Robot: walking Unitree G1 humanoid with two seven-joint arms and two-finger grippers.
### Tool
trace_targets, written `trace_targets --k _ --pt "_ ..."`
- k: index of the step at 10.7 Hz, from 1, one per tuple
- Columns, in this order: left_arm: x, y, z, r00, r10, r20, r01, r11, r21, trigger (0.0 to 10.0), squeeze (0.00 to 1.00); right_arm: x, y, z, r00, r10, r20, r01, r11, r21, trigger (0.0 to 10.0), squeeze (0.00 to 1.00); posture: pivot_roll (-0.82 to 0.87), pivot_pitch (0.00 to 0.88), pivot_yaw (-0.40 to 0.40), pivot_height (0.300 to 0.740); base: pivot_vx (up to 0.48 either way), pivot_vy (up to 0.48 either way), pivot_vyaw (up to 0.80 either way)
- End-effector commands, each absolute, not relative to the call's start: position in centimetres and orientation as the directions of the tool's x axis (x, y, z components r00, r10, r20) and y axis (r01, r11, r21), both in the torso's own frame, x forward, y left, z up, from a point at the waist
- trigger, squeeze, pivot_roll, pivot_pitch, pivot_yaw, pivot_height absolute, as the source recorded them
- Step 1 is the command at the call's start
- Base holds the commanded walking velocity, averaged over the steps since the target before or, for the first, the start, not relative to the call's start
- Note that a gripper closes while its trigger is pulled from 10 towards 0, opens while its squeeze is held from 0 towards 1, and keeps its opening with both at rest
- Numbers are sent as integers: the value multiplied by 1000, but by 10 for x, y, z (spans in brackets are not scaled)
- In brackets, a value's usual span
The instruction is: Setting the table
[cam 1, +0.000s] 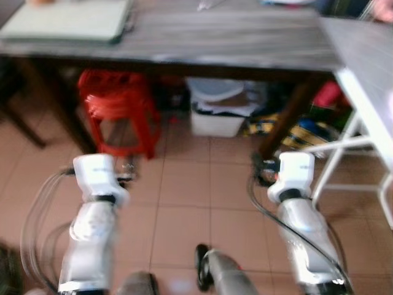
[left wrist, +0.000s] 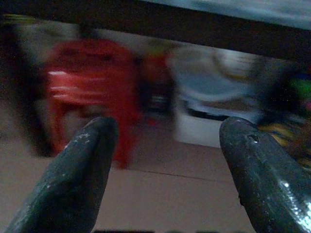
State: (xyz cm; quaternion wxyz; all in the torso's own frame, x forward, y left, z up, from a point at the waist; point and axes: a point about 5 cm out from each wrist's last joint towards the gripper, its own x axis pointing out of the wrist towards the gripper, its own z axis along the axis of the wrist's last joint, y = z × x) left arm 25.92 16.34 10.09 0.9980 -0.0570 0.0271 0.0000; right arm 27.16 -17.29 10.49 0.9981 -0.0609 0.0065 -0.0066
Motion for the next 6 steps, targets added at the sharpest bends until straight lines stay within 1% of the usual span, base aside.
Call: trace_targets --k 1,2,5,6 --pt "257 169 102 998 11 -54 -17 995 -101 10000 0 269 -172 110 1000 -16 17 18 991 -129 10000 0 -9 186 -23 740 0 0 -800" --pt "256 167 109 1000 9 -27 -12 993 -114 10000 0 269 -169 123 997 1 76 11 987 -160 10000 0 -10 185 -23 740 0 0 0" --pt "254 166 109 1000 7 -31 -11 992 -126 10000 0 264 -171 121 997 -6 74 18 986 -165 10000 0 -12 176 -21 740 0 0 0" --pt "256 165 110 1000 6 -27 -9 992 -125 10000 0 265 -171 122 997 -2 76 15 985 -170 10000 0 -13 177 -20 740 0 -266 0"
